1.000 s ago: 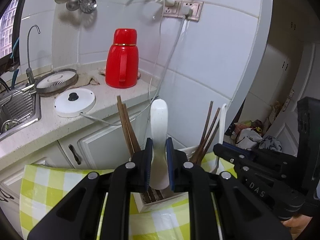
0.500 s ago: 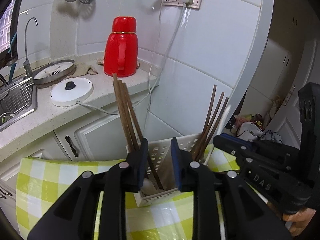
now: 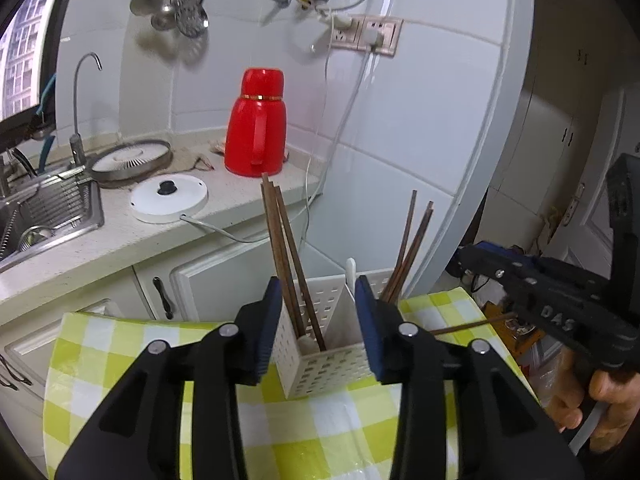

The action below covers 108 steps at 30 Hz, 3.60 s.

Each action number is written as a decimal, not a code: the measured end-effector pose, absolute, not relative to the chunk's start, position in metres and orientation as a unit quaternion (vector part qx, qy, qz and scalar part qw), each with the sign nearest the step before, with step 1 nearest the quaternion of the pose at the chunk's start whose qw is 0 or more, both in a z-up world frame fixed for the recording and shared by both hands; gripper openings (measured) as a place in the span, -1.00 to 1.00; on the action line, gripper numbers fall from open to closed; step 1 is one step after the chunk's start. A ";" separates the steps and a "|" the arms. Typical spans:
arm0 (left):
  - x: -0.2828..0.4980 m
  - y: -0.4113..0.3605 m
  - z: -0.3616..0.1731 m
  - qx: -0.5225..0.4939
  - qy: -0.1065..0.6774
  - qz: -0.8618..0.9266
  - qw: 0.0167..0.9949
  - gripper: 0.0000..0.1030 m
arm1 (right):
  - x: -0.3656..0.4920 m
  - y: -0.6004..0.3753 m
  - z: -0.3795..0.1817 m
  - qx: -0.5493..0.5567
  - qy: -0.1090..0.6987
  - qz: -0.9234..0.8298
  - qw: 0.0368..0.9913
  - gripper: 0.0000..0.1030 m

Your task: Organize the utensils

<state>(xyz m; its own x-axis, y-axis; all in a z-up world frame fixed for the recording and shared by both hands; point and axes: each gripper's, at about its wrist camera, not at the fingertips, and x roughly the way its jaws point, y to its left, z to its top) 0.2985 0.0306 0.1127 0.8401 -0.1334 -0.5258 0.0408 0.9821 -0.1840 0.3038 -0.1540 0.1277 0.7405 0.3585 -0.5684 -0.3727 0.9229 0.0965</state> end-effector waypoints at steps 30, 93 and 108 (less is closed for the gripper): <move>0.215 0.000 0.010 -0.056 0.216 -0.017 0.975 0.83 | 0.215 -0.201 0.006 0.002 0.219 0.165 0.962 0.63; 0.211 -0.002 0.009 -0.056 0.215 -0.026 0.975 0.90 | 0.213 -0.207 0.008 0.015 0.223 0.174 0.959 0.63; 0.211 -0.003 0.010 -0.054 0.214 -0.027 0.975 0.90 | 0.213 -0.206 0.008 0.018 0.225 0.175 0.958 0.63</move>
